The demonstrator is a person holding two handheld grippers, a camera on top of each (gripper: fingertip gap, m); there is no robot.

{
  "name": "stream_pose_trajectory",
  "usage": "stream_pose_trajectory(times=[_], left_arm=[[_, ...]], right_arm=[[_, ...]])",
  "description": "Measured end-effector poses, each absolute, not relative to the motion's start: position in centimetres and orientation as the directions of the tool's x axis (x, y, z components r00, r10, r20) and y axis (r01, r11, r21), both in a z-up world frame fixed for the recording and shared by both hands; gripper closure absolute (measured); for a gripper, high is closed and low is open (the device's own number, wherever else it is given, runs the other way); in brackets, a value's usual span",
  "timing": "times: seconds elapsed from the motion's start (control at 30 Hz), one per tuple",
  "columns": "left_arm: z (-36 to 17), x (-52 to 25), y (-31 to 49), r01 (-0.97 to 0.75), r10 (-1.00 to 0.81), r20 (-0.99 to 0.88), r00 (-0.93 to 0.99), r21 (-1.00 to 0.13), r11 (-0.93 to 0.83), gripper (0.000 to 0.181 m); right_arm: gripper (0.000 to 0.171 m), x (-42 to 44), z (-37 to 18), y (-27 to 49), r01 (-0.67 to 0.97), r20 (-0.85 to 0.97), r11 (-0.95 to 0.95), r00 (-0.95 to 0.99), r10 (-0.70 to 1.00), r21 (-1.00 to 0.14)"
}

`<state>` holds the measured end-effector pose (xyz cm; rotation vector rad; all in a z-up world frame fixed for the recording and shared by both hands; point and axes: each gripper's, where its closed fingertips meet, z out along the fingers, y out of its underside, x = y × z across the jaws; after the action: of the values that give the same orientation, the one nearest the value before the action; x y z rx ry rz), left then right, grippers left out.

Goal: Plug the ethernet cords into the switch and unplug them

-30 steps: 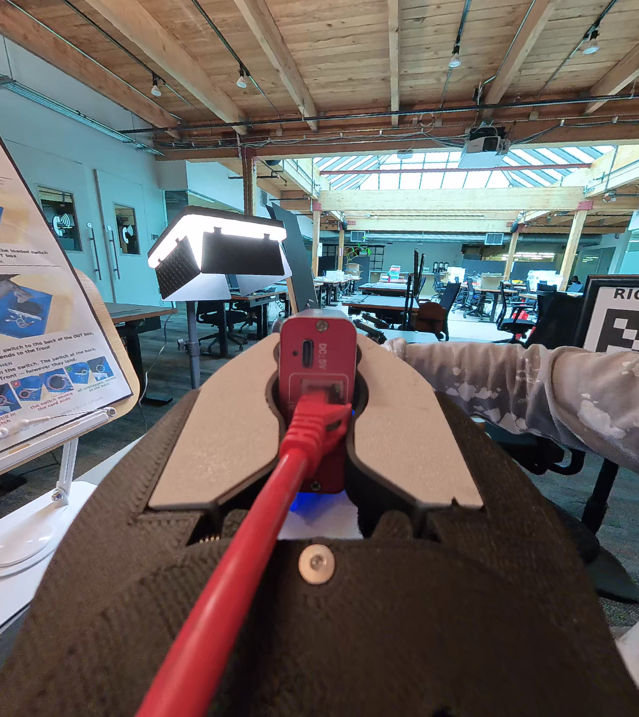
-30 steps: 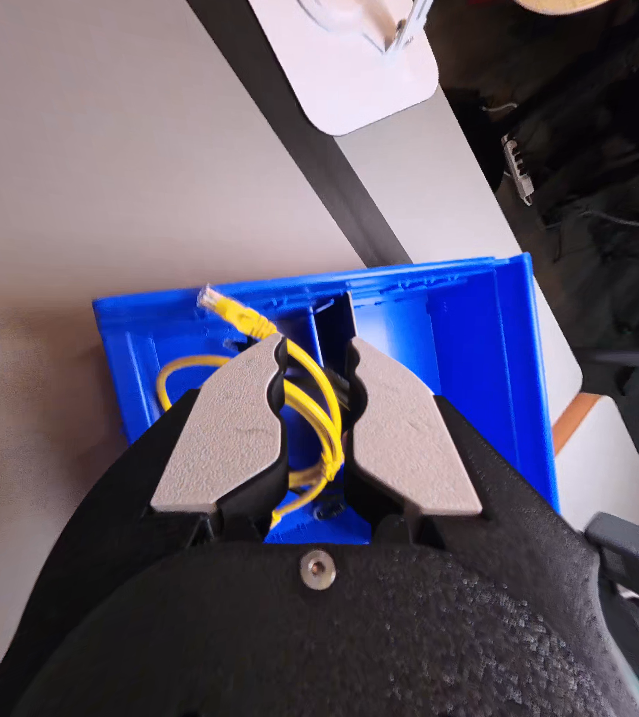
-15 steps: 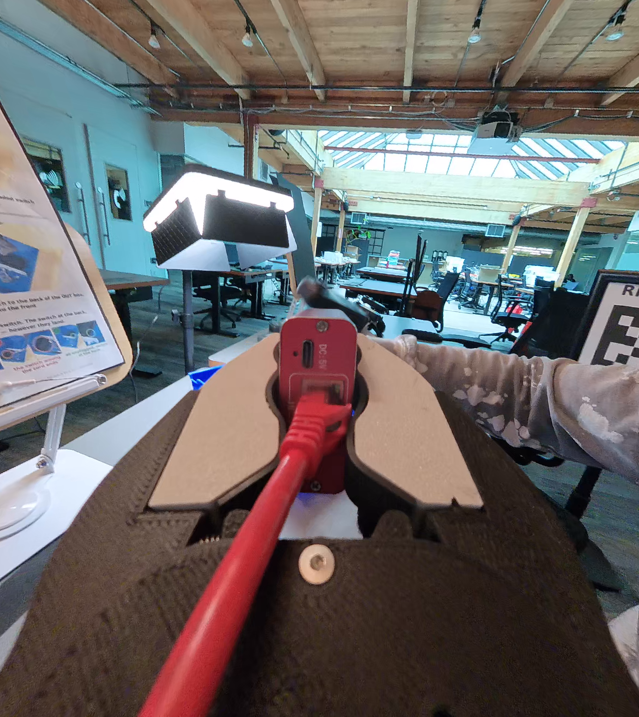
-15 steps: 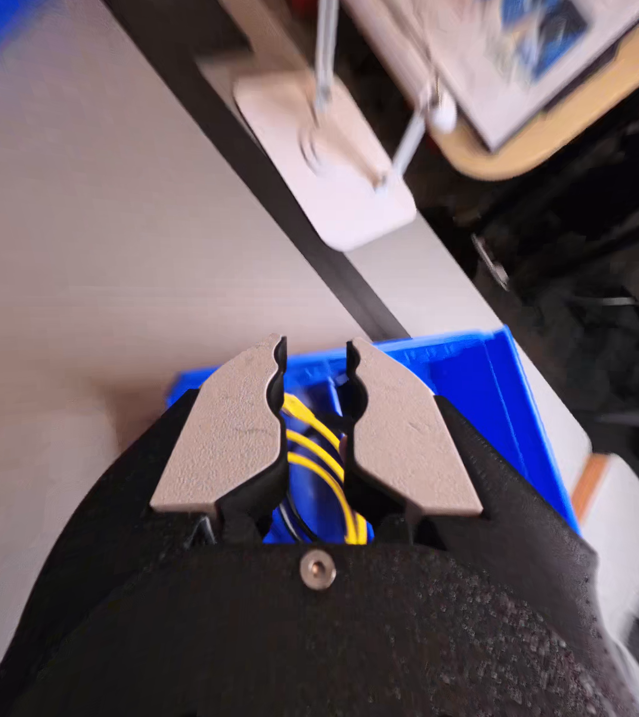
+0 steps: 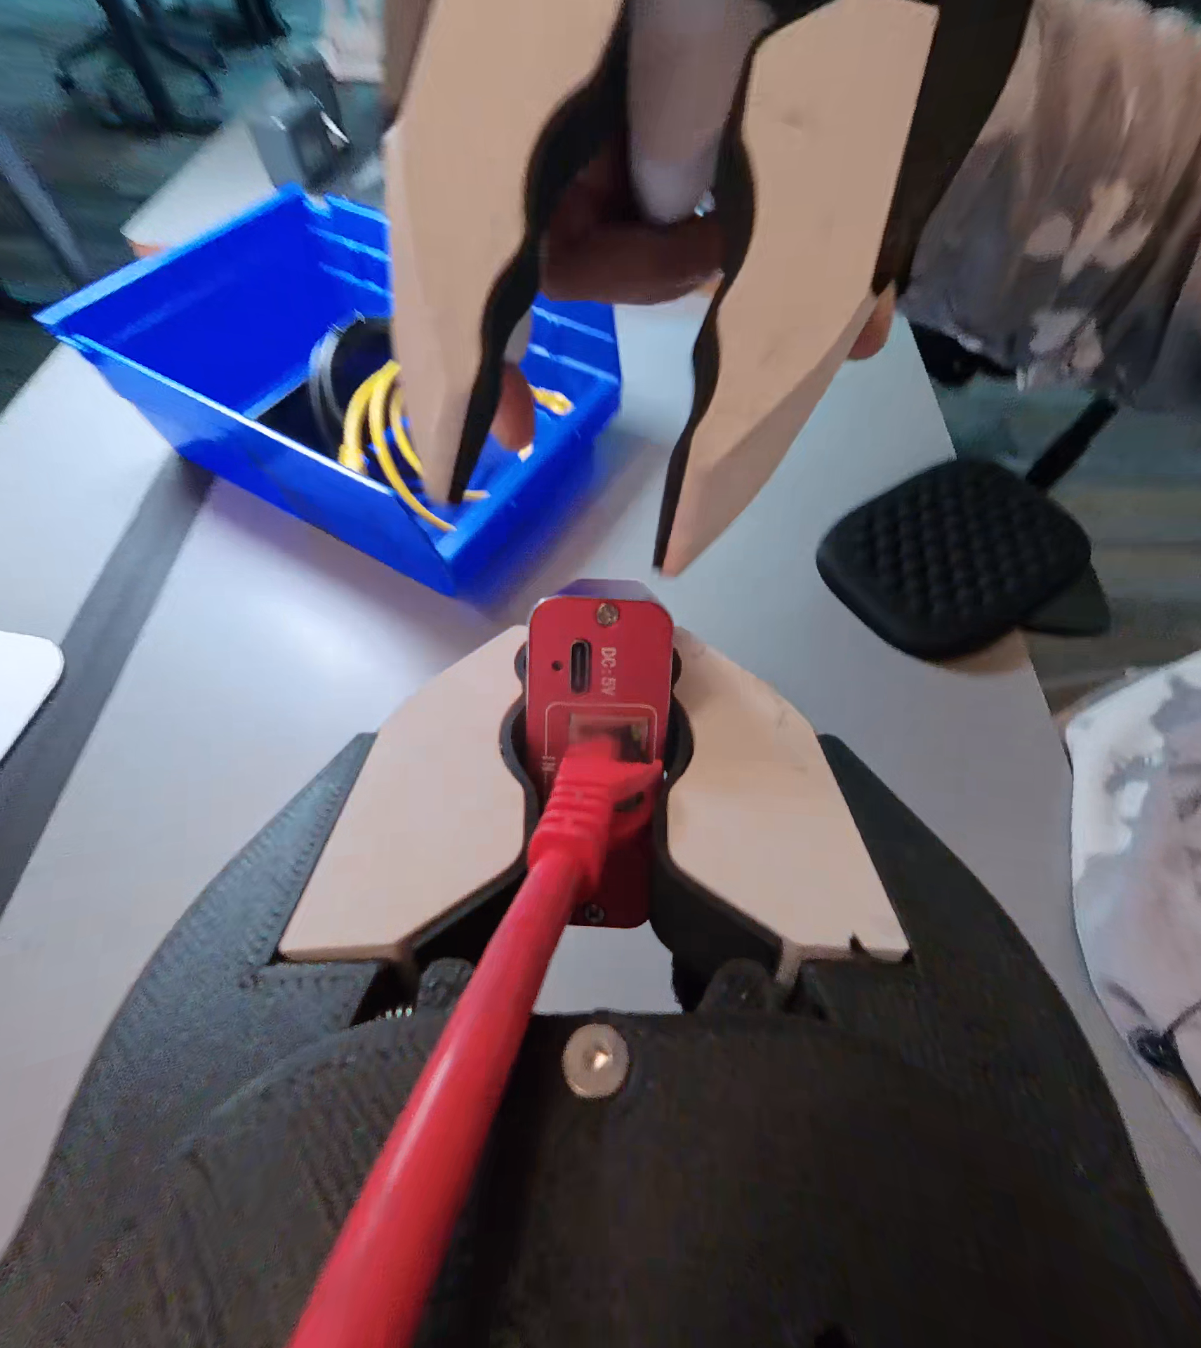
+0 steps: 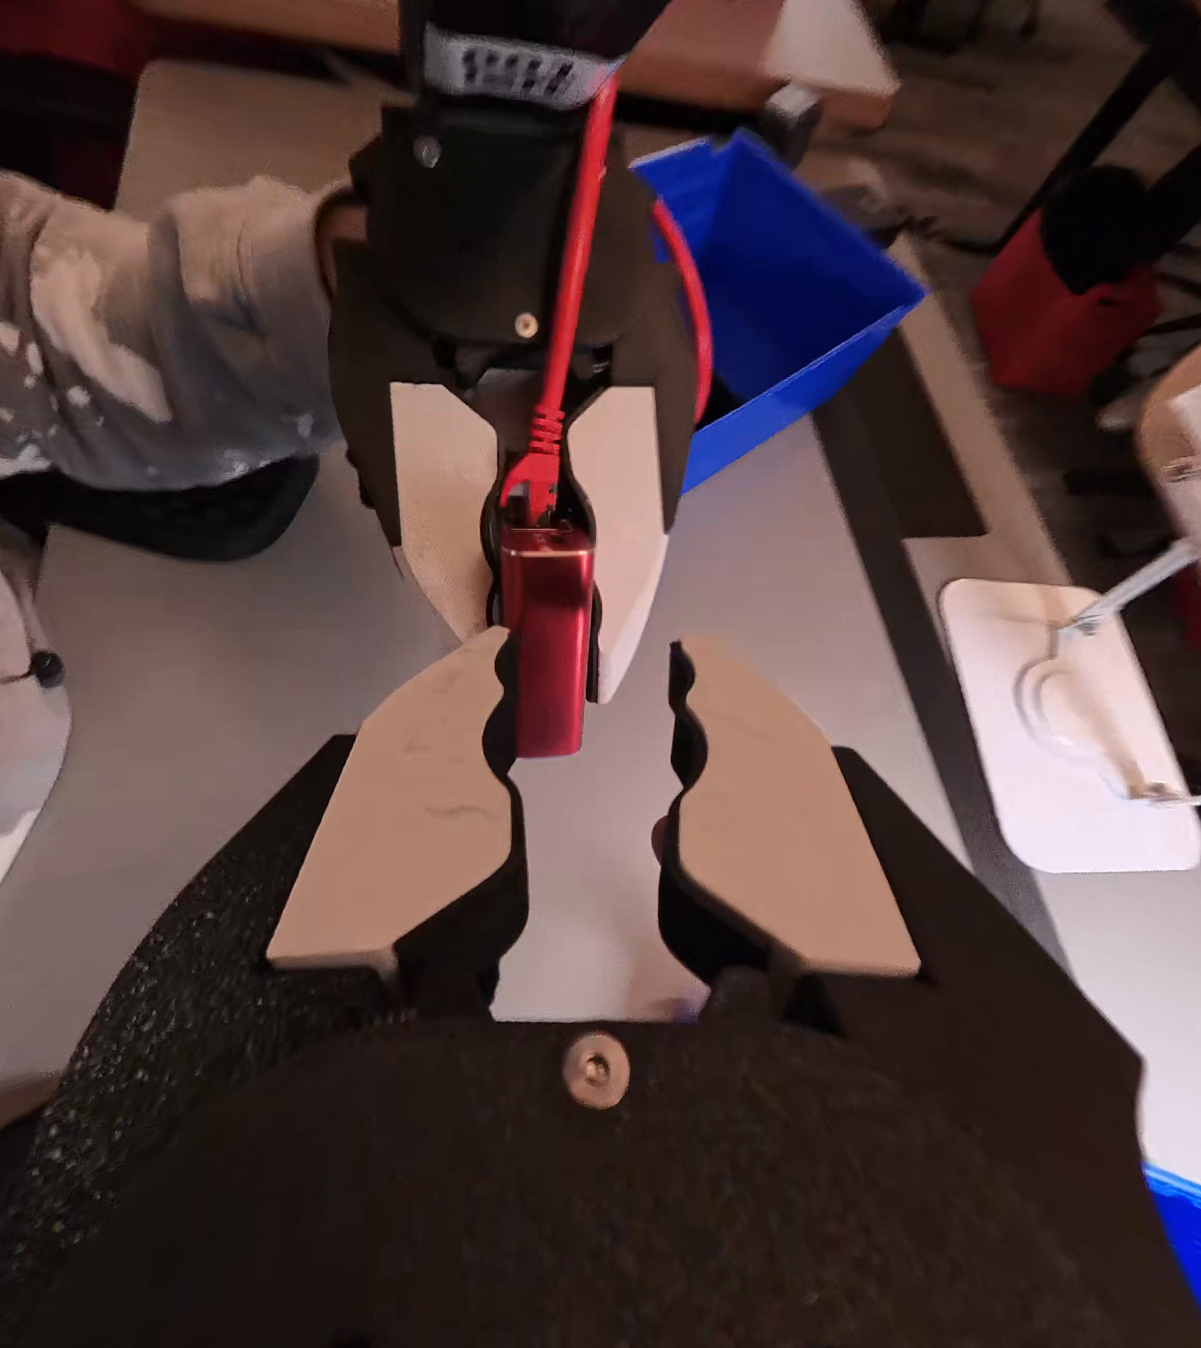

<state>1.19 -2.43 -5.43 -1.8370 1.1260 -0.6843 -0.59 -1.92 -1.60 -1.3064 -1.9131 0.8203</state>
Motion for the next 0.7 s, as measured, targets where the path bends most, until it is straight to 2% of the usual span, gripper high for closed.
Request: stream_pose_trajectory(times=[0.07, 0.17, 0.33, 0.37, 0.4, 0.53, 0.67, 0.7], left_arm=[[-7.2, 1.3, -3.1, -0.525, -0.908, 0.004, 0.419, -0.815, -0.246, 0.152], [-9.3, 1.3, -3.8, -0.611, -0.918, 0.02, 0.396, -0.74, -0.28, 0.152], [-12.0, 2.2, -4.6, -0.693, -0.935, 0.06, 0.349, -0.655, -0.301, 0.152], [-12.3, 2.5, -4.8, -0.703, -0.938, 0.066, 0.339, -0.645, -0.299, 0.098], [-12.6, 2.7, -5.0, -0.712, -0.941, 0.072, 0.331, -0.636, -0.299, 0.092], [-13.4, 2.9, -5.4, -0.739, -0.948, 0.08, 0.308, -0.608, -0.291, 0.12], [-12.2, 2.9, -4.6, -0.684, -0.943, 0.062, 0.328, -0.673, -0.282, 0.153], [-11.6, 2.8, -4.1, -0.656, -0.938, 0.056, 0.342, -0.7, -0.281, 0.151]], right_arm=[[0.131, -0.6, -3.1, -2.6, 0.547, 0.144, 0.298, -0.307, 0.941, -0.783], [0.132, -0.8, -3.1, -4.0, 0.511, 0.071, 0.246, -0.337, 0.939, -0.824], [0.145, -2.4, -2.2, -5.1, 0.405, 0.042, 0.168, -0.303, 0.952, -0.898], [0.146, -2.7, -2.4, -5.4, 0.399, 0.016, 0.145, -0.309, 0.951, -0.905], [0.146, -3.0, -2.8, -5.5, 0.401, 0.0, 0.13, -0.309, 0.951, -0.907], [0.166, -3.4, -3.5, -5.5, 0.383, -0.035, 0.098, -0.325, 0.945, -0.918], [0.166, -3.1, -2.1, -4.5, 0.268, -0.044, 0.036, -0.287, 0.957, -0.963], [0.167, -2.8, -1.5, -3.8, 0.223, -0.05, 0.011, -0.263, 0.964, -0.975]])
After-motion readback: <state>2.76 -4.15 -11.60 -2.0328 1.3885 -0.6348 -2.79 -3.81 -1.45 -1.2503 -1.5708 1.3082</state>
